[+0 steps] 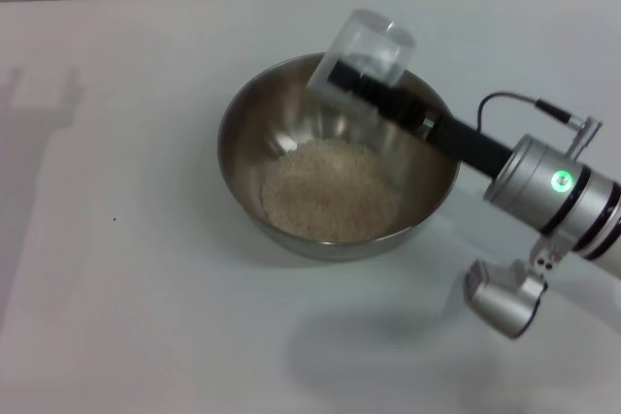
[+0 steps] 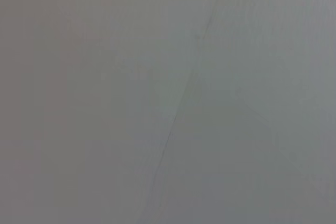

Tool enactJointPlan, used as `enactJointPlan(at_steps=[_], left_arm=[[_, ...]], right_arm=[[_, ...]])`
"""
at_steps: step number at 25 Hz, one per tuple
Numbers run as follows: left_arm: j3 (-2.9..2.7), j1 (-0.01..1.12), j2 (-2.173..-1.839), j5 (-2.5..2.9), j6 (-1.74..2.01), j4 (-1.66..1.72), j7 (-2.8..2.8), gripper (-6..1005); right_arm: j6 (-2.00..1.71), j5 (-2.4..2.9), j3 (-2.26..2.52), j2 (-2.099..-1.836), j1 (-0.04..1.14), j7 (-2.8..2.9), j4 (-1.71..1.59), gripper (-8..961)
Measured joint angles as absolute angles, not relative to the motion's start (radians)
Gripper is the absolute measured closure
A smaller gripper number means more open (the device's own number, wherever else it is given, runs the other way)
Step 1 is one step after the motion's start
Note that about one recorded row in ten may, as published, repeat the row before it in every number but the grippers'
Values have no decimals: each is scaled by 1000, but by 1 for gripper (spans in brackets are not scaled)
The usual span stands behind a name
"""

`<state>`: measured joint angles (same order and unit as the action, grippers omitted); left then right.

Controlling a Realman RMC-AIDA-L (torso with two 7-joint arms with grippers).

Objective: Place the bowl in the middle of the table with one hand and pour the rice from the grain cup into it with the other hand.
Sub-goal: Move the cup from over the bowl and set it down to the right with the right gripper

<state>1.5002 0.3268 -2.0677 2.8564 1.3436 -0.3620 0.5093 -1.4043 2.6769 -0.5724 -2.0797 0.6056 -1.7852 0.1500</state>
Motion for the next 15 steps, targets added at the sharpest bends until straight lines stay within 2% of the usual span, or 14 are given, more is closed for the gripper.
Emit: enactJointPlan(at_steps=[15], left_arm=[[1500, 330, -2068, 2856, 1350, -362, 509, 170]], right_arm=[[-1399, 2685, -605, -2080, 592, -1780, 174, 939]])
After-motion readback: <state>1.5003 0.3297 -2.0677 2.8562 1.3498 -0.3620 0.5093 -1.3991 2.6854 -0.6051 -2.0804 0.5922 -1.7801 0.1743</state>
